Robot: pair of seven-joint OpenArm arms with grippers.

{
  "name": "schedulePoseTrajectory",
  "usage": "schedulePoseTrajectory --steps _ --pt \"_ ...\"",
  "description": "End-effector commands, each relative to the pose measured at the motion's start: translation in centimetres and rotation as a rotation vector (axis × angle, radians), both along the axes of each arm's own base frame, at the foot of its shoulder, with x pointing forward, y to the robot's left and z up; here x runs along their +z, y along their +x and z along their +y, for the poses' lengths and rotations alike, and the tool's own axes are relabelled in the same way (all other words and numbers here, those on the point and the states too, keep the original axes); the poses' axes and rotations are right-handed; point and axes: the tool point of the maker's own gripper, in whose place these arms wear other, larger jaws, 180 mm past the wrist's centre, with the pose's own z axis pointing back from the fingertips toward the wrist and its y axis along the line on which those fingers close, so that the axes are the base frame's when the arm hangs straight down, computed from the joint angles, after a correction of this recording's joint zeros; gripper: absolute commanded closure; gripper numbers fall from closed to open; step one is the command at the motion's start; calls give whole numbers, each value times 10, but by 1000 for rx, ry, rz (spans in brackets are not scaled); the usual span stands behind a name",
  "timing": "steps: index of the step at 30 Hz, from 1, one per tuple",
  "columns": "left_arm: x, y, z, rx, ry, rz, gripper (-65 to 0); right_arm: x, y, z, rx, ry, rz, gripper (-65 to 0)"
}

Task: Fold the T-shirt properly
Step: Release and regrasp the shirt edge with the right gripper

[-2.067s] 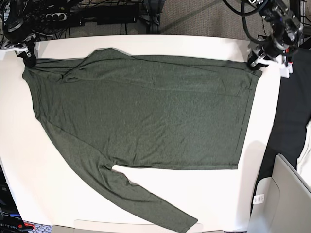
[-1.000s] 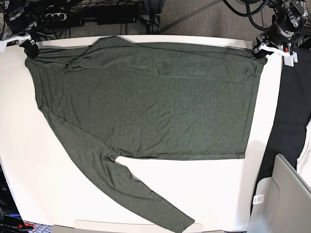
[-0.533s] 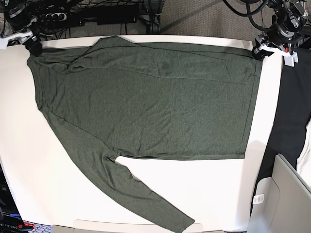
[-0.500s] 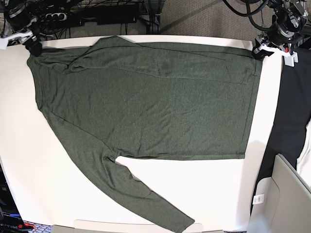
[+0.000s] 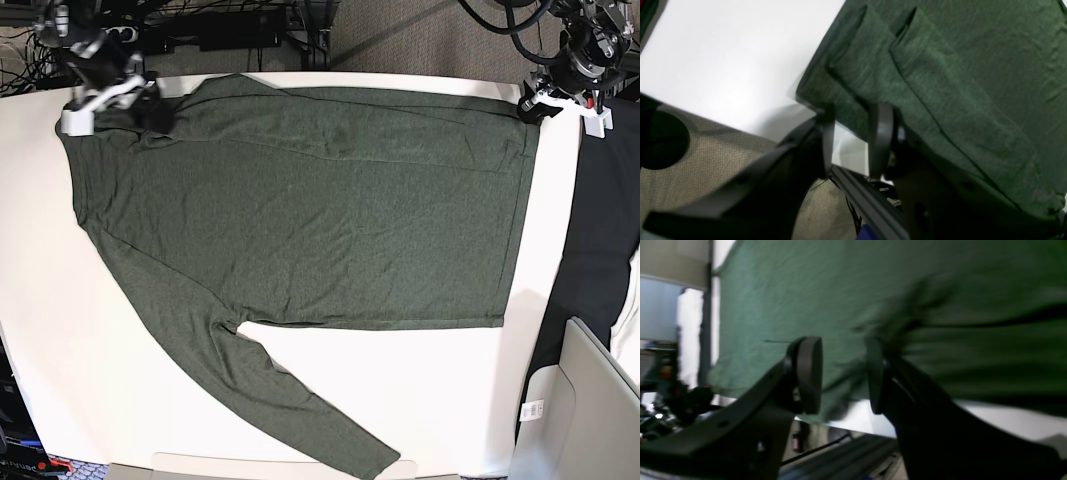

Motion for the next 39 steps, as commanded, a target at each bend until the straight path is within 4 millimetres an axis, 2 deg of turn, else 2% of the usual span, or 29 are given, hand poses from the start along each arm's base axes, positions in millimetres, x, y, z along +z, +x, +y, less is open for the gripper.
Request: schedulePoseTrajectory --steps 1,6,16,20,27,34,37,39 --pt "9 6 4 -9 18 -30 -175 8 4 4 14 4 -34 -231" --pt "9 6 4 -9 18 -30 -173 1 -2 24 51 36 -10 -232" --pt "9 6 3 -8 16 -30 -173 -1 -22 27 41 76 31 -232" --pt "9 6 3 -8 16 -31 -173 -1 -23 28 43 78 36 -232" --pt "9 6 3 -8 16 -31 -173 -1 -14 28 45 58 16 -232" --pt "9 6 3 -8 16 -31 -172 -19 -9 39 39 84 46 -232" --pt "9 6 3 -8 16 -31 -172 -29 -6 38 26 100 65 -228" --pt "9 6 4 -7 17 -31 -172 -29 -3 38 26 102 60 -225"
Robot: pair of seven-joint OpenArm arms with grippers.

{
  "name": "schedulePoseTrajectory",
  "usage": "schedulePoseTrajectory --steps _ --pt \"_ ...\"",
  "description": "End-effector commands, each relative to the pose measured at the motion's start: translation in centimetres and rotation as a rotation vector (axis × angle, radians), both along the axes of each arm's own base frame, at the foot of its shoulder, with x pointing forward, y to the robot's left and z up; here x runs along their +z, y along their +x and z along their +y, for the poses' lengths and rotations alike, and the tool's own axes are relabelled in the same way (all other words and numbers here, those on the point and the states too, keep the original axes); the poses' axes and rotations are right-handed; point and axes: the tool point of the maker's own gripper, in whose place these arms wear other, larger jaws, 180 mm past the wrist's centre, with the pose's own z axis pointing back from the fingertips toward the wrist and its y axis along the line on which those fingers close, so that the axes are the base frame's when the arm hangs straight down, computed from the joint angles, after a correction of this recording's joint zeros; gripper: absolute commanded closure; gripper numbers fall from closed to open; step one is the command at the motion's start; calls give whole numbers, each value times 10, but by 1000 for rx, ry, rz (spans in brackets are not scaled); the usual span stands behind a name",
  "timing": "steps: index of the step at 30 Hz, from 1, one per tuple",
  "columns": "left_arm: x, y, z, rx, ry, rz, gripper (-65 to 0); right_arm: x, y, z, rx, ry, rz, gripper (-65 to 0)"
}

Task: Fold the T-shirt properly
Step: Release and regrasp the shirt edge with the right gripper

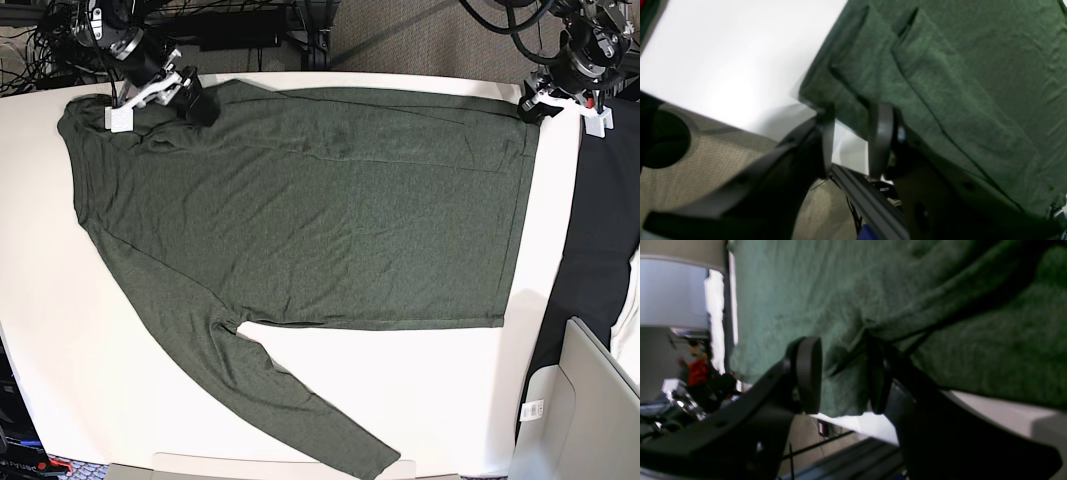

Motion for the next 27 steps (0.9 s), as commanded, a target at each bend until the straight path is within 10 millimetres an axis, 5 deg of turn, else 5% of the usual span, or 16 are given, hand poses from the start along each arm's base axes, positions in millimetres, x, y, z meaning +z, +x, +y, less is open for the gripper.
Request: schedulePoseTrajectory --steps 1,7,15,27 --pt "9 6 3 -7 16 -32 -172 5 4 -2 5 -12 -21 -210" --pt "9 5 3 -8 16 -30 -172 11 8 0 12 2 -49 -2" --pt "8 5 3 -6 14 -30 -172 38 12 10 79 69 -199 -2" --pt "7 4 -1 0 4 -31 -172 70 55 -19 16 19 -358 -2"
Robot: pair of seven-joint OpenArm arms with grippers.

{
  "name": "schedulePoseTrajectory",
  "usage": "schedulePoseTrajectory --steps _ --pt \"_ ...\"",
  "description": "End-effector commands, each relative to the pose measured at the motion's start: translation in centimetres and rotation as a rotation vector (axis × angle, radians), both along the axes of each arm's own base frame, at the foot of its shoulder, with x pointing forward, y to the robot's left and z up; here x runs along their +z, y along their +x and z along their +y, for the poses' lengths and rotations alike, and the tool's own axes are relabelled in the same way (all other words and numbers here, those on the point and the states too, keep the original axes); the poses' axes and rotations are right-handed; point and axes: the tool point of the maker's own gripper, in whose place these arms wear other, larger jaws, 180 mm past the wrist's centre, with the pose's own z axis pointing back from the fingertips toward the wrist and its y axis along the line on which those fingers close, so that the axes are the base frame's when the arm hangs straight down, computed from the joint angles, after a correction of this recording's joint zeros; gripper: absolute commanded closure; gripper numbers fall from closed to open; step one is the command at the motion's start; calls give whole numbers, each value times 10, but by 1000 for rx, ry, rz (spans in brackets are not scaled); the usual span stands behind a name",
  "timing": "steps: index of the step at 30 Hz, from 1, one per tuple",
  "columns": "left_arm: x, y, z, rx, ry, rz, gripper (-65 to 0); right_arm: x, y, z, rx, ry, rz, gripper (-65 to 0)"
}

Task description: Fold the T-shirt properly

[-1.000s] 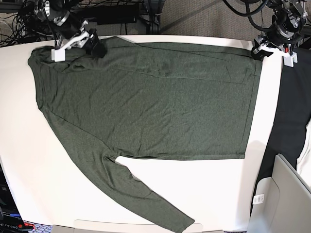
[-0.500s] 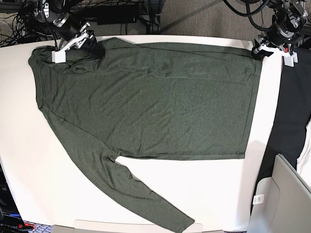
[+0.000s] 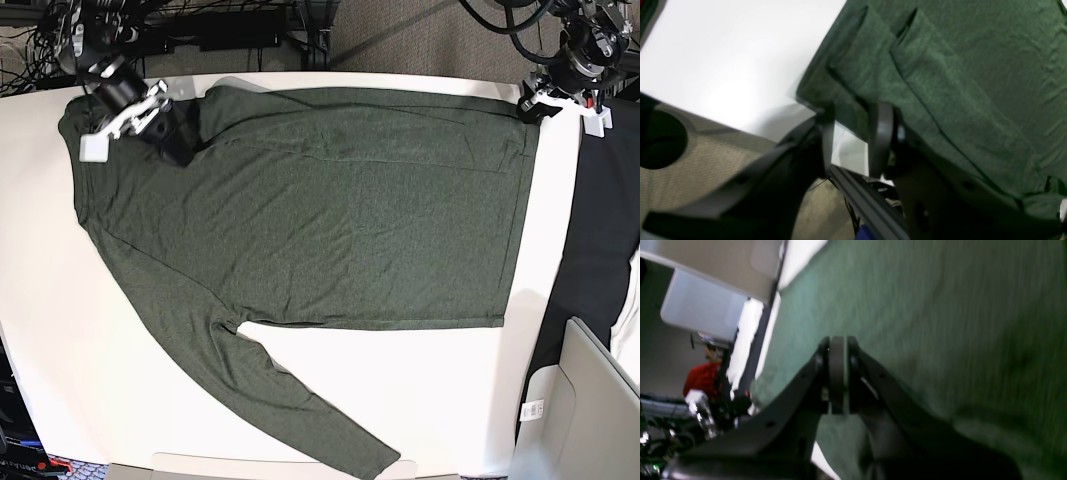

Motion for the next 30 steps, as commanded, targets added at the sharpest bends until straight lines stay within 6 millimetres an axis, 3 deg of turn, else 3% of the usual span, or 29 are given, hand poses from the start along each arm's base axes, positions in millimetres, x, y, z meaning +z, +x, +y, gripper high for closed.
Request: schedulePoseTrajectory --steps 1,6,11,17,22,25,30 --pt "8 4 3 -8 14 -24 -172 11 6 -3 -3 -1 -48 -2" --pt "8 4 3 -7 15 -26 -172 -1 14 -7 -18 6 -20 -14" --pt "10 4 7 -2 26 -30 -174 0 14 -9 -18 2 -23 -84" --pt "19 10 15 -16 60 -46 -175 19 17 -5 6 -31 -76 -183" --pt "43 20 23 -41 133 -93 -176 24 17 -8 23 -55 -88 -193" --pt "49 15 35 -10 158 -95 -193 27 17 -10 24 -62 -99 -193" --pt "63 38 38 5 159 -167 -201 47 25 -39 -27 -123 -154 -194"
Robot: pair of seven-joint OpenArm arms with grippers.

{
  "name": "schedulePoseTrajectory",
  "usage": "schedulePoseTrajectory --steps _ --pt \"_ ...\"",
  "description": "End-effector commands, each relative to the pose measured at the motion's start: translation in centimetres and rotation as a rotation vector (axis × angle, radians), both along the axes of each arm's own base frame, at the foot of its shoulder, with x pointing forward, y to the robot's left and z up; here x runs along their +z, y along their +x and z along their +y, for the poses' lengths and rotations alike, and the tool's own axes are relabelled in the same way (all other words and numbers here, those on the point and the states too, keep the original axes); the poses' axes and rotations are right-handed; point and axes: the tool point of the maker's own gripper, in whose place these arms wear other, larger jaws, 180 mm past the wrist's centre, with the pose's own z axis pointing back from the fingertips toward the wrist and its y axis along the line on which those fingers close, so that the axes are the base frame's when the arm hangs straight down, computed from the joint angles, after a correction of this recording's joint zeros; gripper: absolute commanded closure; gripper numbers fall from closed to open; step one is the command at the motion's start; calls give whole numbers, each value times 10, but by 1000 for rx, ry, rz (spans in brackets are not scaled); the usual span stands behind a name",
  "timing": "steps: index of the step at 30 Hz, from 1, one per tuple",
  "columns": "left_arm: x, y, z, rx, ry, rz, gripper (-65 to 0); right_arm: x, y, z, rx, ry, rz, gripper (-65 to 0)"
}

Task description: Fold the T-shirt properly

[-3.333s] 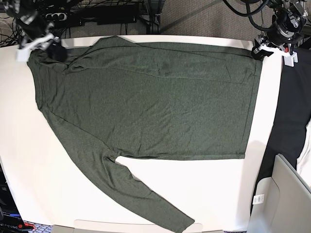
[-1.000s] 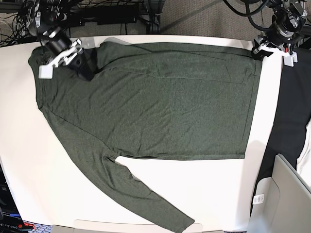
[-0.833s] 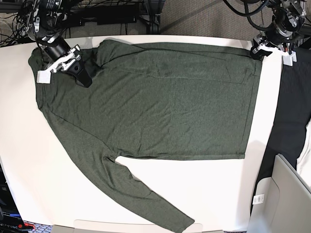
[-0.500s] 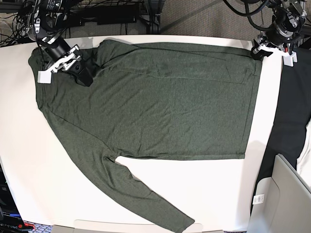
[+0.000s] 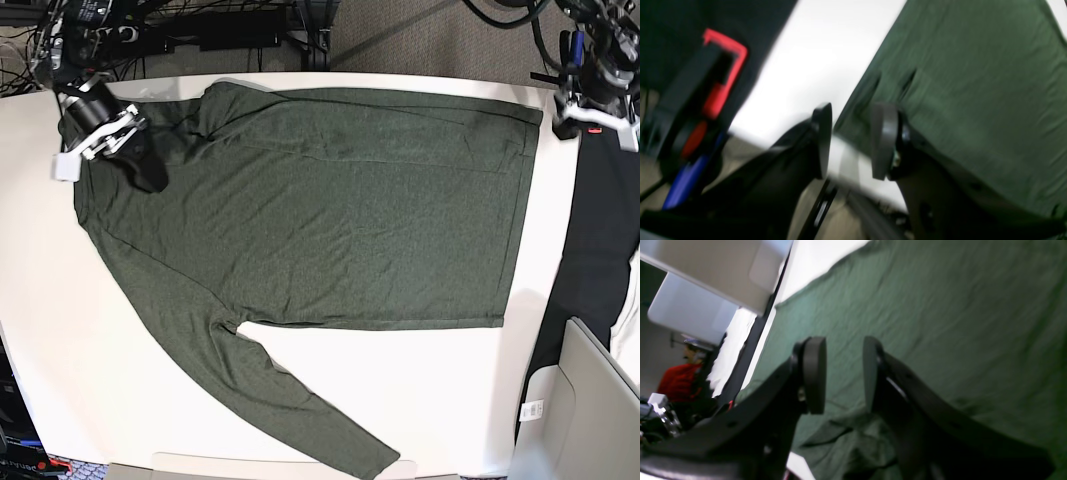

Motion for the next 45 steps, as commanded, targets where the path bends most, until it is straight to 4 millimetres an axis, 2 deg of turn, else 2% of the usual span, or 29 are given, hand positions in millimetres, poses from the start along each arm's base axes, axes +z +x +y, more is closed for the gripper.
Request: schedulePoseTrajectory --steps 1,7,10,14,17,20,26,30,34,39,45 --pt "17 16 1 -22 18 -67 -202 25 13 -12 -7 -21 -87 -194" --pt "47 80 -25 -114 -11 -191 -202 41 45 -37 8 -219 -130 -194" --pt "53 112 -37 -153 -17 -220 -202 46 63 -53 -16 -303 -132 -194" --pt "50 147 -50 -192 -16 -207 -202 46 88 -85 -97 -317 -95 -194" --pt "47 173 -61 -204 -44 -237 -202 49 104 -100 -130 -304 -94 -194" --pt "44 196 -62 -192 -29 -270 -202 54 116 -112 -153 -297 -99 -194" --pt "30 227 -71 -192 24 -301 -202 62 133 -128 -185 -281 -104 -195" --pt "15 240 -71 -214 35 -255 -202 63 142 -136 -198 -337 -92 -195" --pt "13 256 -69 -203 46 -263 -202 58 152 -127 -162 -433 -68 -195" --pt "16 273 -54 -142 124 -338 -202 54 153 -125 -159 -459 -57 -195" --pt "-8 288 -50 -115 148 -313 -221 47 151 -121 -153 -448 -45 -195"
